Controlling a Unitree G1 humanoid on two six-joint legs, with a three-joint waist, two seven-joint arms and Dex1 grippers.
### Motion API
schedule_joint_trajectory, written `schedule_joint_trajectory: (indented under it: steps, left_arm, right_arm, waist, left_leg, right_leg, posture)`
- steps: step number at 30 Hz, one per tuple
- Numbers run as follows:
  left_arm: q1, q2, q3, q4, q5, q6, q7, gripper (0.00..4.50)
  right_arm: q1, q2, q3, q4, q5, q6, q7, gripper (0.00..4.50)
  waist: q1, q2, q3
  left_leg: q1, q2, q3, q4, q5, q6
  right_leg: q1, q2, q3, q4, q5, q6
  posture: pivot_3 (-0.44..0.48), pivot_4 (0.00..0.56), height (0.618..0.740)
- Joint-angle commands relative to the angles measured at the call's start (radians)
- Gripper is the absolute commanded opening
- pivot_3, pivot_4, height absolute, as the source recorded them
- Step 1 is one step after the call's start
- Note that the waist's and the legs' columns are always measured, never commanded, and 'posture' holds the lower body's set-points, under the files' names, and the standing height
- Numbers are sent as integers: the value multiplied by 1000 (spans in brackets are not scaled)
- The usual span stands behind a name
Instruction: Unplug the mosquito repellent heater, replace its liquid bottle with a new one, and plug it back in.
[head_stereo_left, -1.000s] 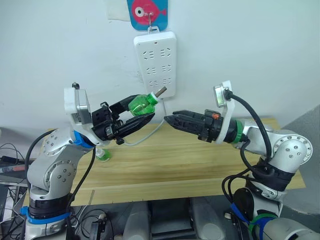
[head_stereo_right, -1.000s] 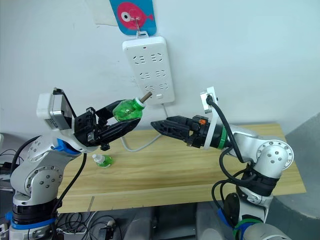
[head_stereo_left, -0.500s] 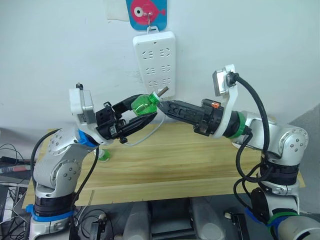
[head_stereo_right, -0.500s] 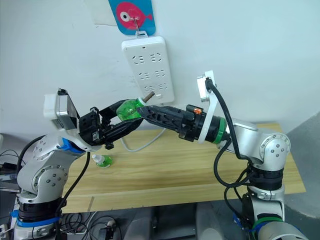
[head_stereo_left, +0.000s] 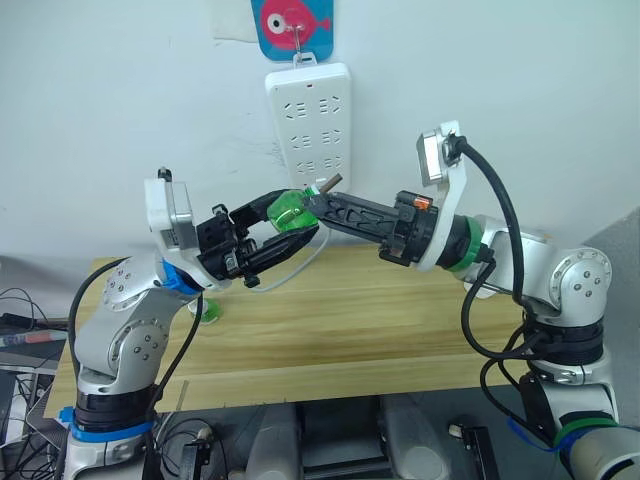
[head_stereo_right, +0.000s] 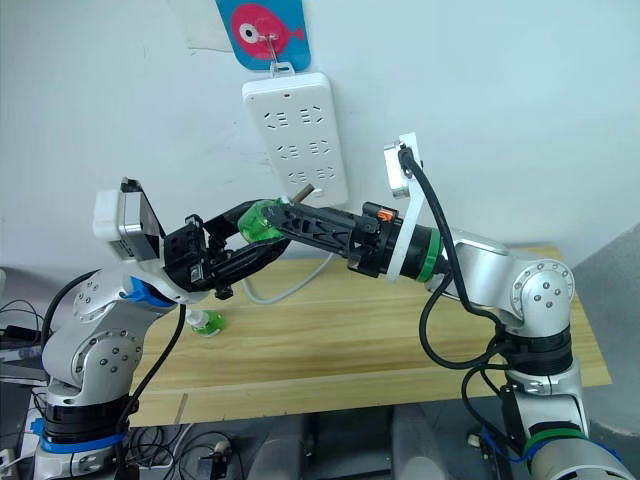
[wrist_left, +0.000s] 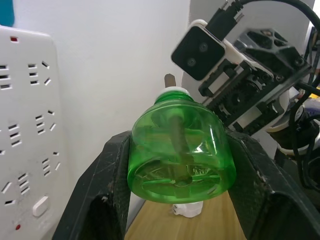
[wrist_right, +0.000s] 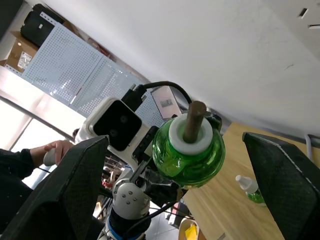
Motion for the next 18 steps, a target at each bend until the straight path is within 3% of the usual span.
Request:
schedule_joint_trajectory:
  steps: [1,6,18]
  left_arm:
    - [-12,2,-2,-21,2,-22,-10,2263]
    - [-18,-1,-6,-16,4,-25,-9,2263]
    - [-23,-1,-13,-23,2,-22,-7,2263]
  right_arm:
    - [-21,-8,6,-27,17,-29,20,4127]
    - [-23,-16,20,-32,12,-38,25,2505]
    - [-34,-18,40,-32,13,-56,29,2505]
  waist:
    - [0,0,0]
    - [0,0,0]
    - [1,0,0]
  left_leg:
    - [0,0,0,0,0,0]
    - [0,0,0,0,0,0]
    - [0,0,0,-1,0,0]
  right_leg:
    - [0,0,0,0,0,0]
    - [0,0,0,0,0,0]
    - [0,0,0,-1,0,0]
  posture:
    - [-154,301,730]
    - [-153,300,730]
    - [-151,300,730]
